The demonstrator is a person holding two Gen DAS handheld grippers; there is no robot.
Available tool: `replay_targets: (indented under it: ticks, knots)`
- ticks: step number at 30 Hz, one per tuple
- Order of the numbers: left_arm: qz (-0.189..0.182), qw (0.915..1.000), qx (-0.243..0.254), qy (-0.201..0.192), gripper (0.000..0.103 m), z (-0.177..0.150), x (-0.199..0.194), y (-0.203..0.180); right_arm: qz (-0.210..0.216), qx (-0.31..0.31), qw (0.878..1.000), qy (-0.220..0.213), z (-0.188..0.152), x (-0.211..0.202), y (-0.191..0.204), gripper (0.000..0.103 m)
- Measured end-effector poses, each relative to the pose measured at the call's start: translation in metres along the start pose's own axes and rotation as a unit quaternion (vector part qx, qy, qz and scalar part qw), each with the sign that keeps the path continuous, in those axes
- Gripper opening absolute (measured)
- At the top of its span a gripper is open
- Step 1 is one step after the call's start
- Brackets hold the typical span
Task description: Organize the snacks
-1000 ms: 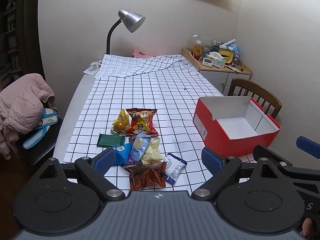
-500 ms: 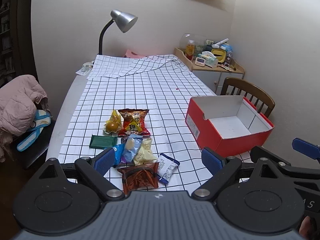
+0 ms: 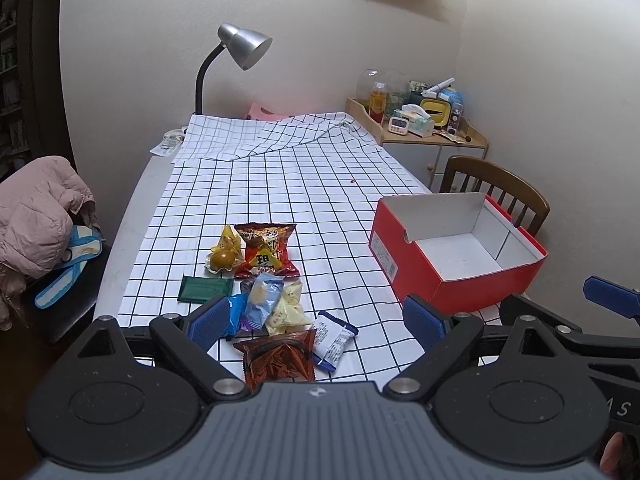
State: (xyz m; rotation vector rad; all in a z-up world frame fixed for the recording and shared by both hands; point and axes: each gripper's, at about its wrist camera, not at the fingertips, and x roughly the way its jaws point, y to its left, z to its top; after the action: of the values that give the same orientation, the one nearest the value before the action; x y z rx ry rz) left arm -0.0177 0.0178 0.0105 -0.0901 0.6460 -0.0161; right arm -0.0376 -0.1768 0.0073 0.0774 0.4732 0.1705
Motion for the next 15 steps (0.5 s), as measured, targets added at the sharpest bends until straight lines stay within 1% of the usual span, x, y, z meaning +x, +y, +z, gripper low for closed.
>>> replay_targets:
  ticks: [7,15]
  knots:
    - [0.004,1.0,-0.001,0.003,0.093,0.0,0.001,0.004,0.008,0.003,1.0,0.008,0.001,0.004,0.001,0.103]
    - [0.014,0.9997,-0.014,0.012,0.093,-0.002,0.007,0.01,0.035,-0.009,0.999,0.015,0.002,0.013,0.006,0.102]
